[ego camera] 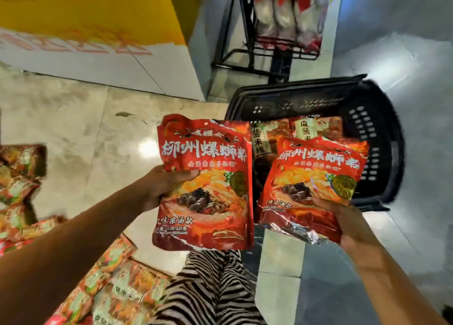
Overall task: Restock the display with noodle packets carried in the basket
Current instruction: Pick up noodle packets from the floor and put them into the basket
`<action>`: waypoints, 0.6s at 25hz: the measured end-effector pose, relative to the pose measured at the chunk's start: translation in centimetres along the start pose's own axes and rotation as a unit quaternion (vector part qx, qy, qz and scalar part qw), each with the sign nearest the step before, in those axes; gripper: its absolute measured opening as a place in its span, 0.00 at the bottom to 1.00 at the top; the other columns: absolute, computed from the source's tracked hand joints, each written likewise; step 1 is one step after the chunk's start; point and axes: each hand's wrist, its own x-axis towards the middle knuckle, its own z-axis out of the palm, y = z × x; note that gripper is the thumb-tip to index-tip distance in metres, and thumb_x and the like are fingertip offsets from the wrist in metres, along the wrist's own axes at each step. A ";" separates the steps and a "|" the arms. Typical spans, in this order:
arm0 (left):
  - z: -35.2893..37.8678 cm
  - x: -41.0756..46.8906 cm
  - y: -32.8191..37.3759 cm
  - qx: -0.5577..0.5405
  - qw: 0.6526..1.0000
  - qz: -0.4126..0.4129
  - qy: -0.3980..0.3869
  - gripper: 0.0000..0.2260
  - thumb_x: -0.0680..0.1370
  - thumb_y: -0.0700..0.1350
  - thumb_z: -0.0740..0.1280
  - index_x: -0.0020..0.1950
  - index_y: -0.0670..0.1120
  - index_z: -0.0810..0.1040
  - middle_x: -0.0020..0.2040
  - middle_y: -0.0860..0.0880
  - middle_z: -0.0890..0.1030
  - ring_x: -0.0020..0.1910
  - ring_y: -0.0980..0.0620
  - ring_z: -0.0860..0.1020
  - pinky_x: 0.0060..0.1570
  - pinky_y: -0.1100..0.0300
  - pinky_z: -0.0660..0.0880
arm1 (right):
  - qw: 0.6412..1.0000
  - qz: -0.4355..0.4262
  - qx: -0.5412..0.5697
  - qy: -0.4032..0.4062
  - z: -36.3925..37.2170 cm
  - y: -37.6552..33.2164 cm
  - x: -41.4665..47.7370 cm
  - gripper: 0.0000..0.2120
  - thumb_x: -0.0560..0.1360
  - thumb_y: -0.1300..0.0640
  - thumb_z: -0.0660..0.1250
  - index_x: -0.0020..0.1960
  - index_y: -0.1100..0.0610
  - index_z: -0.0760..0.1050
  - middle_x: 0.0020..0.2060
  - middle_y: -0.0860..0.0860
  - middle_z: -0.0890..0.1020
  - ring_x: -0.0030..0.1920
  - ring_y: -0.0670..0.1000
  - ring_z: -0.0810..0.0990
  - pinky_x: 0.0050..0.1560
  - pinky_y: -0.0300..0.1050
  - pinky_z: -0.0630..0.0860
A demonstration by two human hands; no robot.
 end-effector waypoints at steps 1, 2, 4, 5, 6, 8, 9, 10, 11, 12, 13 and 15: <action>1.0 0.5 0.3 0.005 1.000 -0.004 -0.004 0.38 0.55 0.54 0.84 0.61 0.46 0.79 0.55 0.44 0.85 0.52 0.42 0.84 0.52 0.47 0.79 | 1.000 0.012 0.006 0.018 -0.8 0.1 0.4 0.25 0.62 0.65 0.75 0.60 0.62 0.80 0.48 0.59 0.86 0.41 0.58 0.86 0.40 0.56 0.84; 1.9 1.2 0.6 0.011 1.000 -0.004 0.000 0.38 0.54 0.53 0.84 0.61 0.46 0.79 0.55 0.44 0.85 0.52 0.41 0.84 0.54 0.45 0.79 | 0.999 0.018 0.007 0.035 -1.6 0.1 1.0 0.28 0.60 0.65 0.76 0.60 0.63 0.79 0.46 0.58 0.86 0.40 0.58 0.86 0.38 0.54 0.83; 4.4 2.5 1.7 0.031 0.999 -0.010 0.029 0.32 0.56 0.49 0.83 0.59 0.45 0.81 0.53 0.44 0.85 0.51 0.42 0.84 0.57 0.44 0.78 | 0.998 0.019 -0.005 0.054 -3.1 -0.6 2.2 0.24 0.63 0.67 0.75 0.59 0.61 0.79 0.39 0.55 0.86 0.34 0.55 0.86 0.31 0.49 0.82; 5.7 3.2 2.3 0.047 0.998 -0.003 0.049 0.27 0.60 0.46 0.81 0.57 0.45 0.81 0.52 0.44 0.85 0.50 0.43 0.84 0.56 0.46 0.78 | 0.998 0.023 -0.015 0.060 -3.6 -1.2 3.1 0.21 0.66 0.69 0.73 0.58 0.61 0.79 0.36 0.55 0.86 0.31 0.54 0.85 0.28 0.47 0.81; 6.9 4.1 2.8 0.058 0.996 0.007 0.067 0.22 0.64 0.43 0.80 0.56 0.46 0.81 0.52 0.45 0.85 0.49 0.45 0.84 0.54 0.49 0.79 | 0.997 0.025 -0.028 0.065 -4.0 -1.8 4.3 0.19 0.67 0.69 0.73 0.57 0.62 0.79 0.33 0.54 0.85 0.29 0.53 0.84 0.27 0.46 0.80; 9.6 6.3 3.5 0.075 0.994 0.023 0.081 0.20 0.68 0.39 0.78 0.59 0.45 0.81 0.52 0.46 0.85 0.48 0.49 0.84 0.48 0.57 0.79 | 0.994 0.009 -0.070 0.078 -4.8 -3.5 7.4 0.18 0.66 0.69 0.75 0.55 0.64 0.80 0.32 0.54 0.85 0.29 0.53 0.84 0.30 0.49 0.82; 10.8 7.4 3.7 0.089 0.992 0.038 0.086 0.20 0.68 0.38 0.78 0.59 0.44 0.81 0.51 0.48 0.85 0.47 0.51 0.83 0.45 0.60 0.78 | 0.992 -0.004 -0.096 0.083 -5.0 -4.3 9.0 0.20 0.64 0.69 0.77 0.55 0.64 0.80 0.35 0.55 0.86 0.34 0.55 0.85 0.38 0.54 0.84; 12.0 8.5 3.8 0.104 0.989 0.055 0.094 0.19 0.68 0.38 0.78 0.58 0.45 0.81 0.49 0.50 0.85 0.45 0.55 0.83 0.42 0.64 0.78 | 0.989 -0.011 -0.118 0.085 -5.0 -5.1 10.6 0.21 0.63 0.68 0.78 0.55 0.64 0.81 0.40 0.58 0.86 0.40 0.58 0.86 0.47 0.59 0.83; 13.5 10.1 4.0 0.121 0.984 0.070 0.109 0.18 0.68 0.38 0.79 0.56 0.47 0.81 0.45 0.53 0.84 0.42 0.58 0.81 0.40 0.67 0.77 | 0.988 -0.010 -0.132 0.074 -5.3 -6.0 12.3 0.21 0.62 0.68 0.79 0.55 0.65 0.81 0.45 0.60 0.86 0.45 0.60 0.85 0.53 0.62 0.80; 14.9 12.0 4.1 0.132 0.981 0.079 0.119 0.17 0.68 0.38 0.79 0.53 0.49 0.82 0.42 0.56 0.83 0.40 0.60 0.80 0.38 0.68 0.76 | 0.987 -0.008 -0.150 0.058 -5.7 -7.0 14.3 0.20 0.63 0.68 0.79 0.54 0.66 0.81 0.47 0.61 0.85 0.48 0.61 0.84 0.56 0.62 0.79; 16.4 13.9 4.0 0.145 0.978 0.078 0.127 0.15 0.68 0.39 0.79 0.50 0.51 0.82 0.40 0.56 0.83 0.37 0.59 0.79 0.37 0.66 0.77 | 0.983 -0.011 -0.176 0.043 -6.3 -7.9 16.3 0.18 0.64 0.68 0.79 0.52 0.66 0.81 0.48 0.61 0.85 0.47 0.60 0.84 0.55 0.57 0.80; 18.6 17.7 3.6 0.156 0.974 0.062 0.152 0.11 0.68 0.42 0.80 0.44 0.53 0.81 0.40 0.51 0.83 0.37 0.53 0.79 0.34 0.62 0.77 | 0.971 -0.029 -0.232 0.043 -7.8 -9.7 19.6 0.12 0.66 0.69 0.77 0.48 0.64 0.81 0.45 0.59 0.85 0.38 0.53 0.83 0.41 0.42 0.82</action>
